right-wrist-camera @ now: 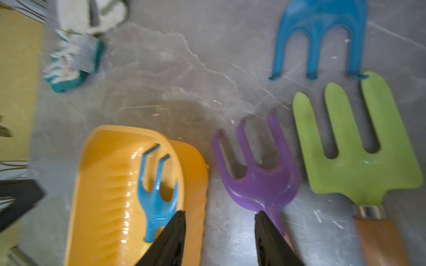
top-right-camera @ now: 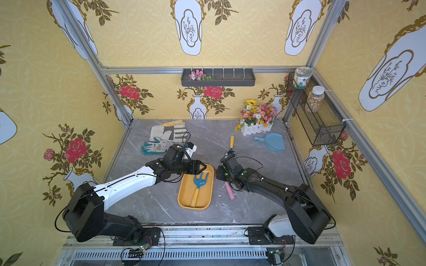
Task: Put the rake into the storage box
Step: Place the rake in the storage box, then pick up the rake at the center of the board.
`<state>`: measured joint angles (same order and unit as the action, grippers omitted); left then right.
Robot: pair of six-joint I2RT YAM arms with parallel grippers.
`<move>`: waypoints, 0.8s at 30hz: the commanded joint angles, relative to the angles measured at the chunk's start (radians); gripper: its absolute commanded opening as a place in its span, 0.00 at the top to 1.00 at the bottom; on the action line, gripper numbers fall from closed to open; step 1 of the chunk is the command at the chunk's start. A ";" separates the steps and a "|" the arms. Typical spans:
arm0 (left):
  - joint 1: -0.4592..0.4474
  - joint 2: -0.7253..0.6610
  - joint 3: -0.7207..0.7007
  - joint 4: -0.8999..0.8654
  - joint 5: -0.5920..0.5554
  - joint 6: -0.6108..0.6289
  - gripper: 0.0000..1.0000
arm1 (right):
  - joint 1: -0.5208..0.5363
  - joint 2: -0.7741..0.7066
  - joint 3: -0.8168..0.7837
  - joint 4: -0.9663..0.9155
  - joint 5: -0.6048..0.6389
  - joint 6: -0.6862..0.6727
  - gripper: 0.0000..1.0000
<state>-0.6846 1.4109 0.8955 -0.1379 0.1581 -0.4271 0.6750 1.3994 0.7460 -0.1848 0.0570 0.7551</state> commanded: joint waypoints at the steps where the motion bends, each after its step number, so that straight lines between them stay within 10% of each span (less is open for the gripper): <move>1: 0.000 -0.015 -0.020 0.088 -0.022 -0.019 0.30 | 0.022 0.033 0.016 -0.150 0.107 -0.002 0.48; 24: 0.006 -0.112 -0.081 0.139 -0.158 -0.044 0.22 | 0.089 0.079 -0.083 -0.174 0.082 0.032 0.57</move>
<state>-0.6811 1.3003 0.8227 -0.0235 0.0162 -0.4671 0.7525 1.4658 0.6727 -0.3367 0.1482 0.7666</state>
